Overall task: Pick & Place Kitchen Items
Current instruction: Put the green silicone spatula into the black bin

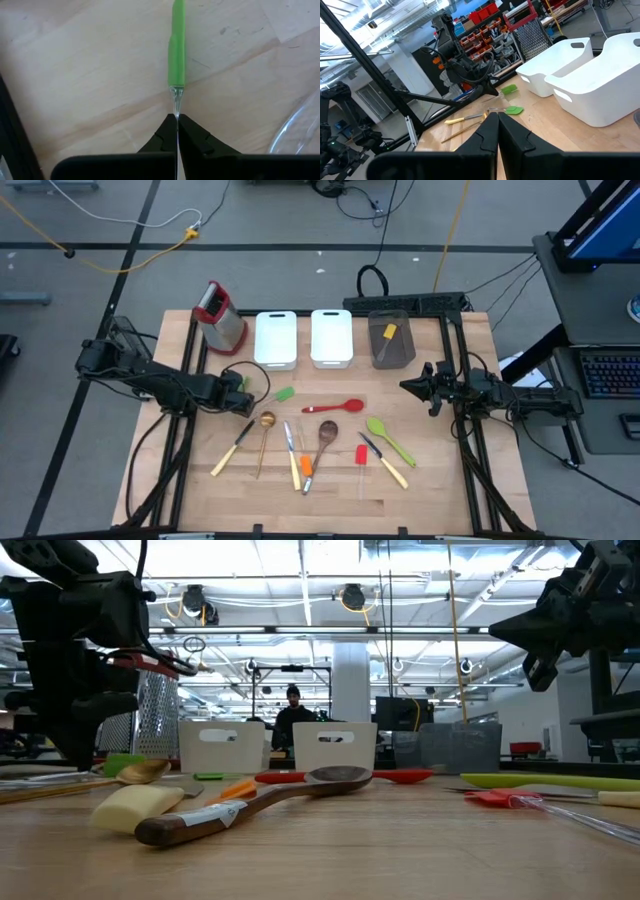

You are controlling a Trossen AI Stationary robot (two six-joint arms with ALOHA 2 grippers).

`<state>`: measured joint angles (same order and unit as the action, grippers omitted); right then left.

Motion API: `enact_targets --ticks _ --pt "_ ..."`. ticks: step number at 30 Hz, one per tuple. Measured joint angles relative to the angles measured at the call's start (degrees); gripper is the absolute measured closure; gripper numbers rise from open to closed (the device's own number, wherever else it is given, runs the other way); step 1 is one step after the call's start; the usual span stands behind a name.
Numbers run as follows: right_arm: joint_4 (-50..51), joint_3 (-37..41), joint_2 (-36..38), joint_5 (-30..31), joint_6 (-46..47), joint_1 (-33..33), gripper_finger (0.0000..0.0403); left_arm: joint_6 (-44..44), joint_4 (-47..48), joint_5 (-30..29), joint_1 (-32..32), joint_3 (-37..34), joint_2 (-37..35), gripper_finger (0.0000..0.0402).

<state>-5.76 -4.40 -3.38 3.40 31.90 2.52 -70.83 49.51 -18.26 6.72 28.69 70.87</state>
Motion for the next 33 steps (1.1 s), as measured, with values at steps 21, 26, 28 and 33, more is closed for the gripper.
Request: enact_targets --ticks 21,26,28,33 --pt "0.00 0.00 -0.01 -0.01 0.02 0.00 0.0403 0.05 1.33 -0.02 -0.04 -0.11 0.07 0.0354" --pt "-0.02 0.01 -0.02 -0.02 0.02 0.00 0.0403 1.34 1.19 -0.09 0.00 -0.13 0.04 0.0326" --pt "-0.02 0.01 -0.02 -0.03 0.03 0.00 0.0403 1.50 1.15 -0.10 0.00 -0.20 0.04 0.0324" --pt "-0.02 0.00 -0.01 -0.18 0.44 0.00 0.0403 0.01 -3.26 0.67 0.03 -2.80 -0.11 0.0330"
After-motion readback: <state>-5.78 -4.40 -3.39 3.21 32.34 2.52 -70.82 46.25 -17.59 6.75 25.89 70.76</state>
